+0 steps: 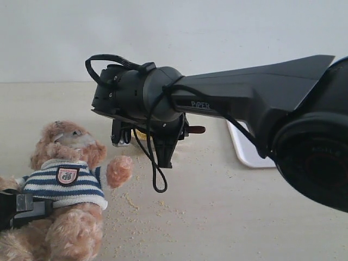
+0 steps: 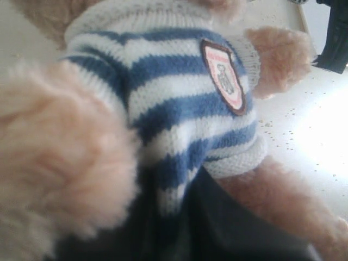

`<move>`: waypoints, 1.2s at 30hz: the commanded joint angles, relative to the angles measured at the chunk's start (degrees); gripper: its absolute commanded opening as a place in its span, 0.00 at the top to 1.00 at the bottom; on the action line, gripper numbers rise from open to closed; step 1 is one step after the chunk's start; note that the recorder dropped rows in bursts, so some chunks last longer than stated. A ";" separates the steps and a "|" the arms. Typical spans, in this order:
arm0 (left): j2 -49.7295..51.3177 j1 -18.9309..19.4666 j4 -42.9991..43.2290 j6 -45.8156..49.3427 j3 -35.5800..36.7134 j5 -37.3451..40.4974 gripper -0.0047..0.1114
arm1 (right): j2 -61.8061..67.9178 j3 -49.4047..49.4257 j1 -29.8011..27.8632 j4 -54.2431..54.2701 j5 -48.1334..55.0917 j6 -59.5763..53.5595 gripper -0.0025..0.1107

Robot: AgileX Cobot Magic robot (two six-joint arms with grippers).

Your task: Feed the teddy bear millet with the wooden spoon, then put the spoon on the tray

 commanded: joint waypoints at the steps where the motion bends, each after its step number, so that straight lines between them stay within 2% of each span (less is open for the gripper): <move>1: -0.68 0.10 -0.76 0.27 0.14 0.27 0.92 | -0.86 -0.32 -0.11 -0.17 0.07 -0.82 0.94; 6: -0.68 0.10 -0.76 0.27 0.14 0.27 0.92 | -0.86 -0.61 -0.83 0.19 0.07 -0.51 0.94; 17: -0.68 0.10 -0.76 0.27 0.14 0.27 0.92 | -0.86 -7.43 -5.29 12.34 0.07 -1.05 0.94; 36: -0.68 0.10 -0.76 0.27 0.14 0.27 0.92 | -5.15 -7.52 -8.64 19.24 0.07 -2.29 0.94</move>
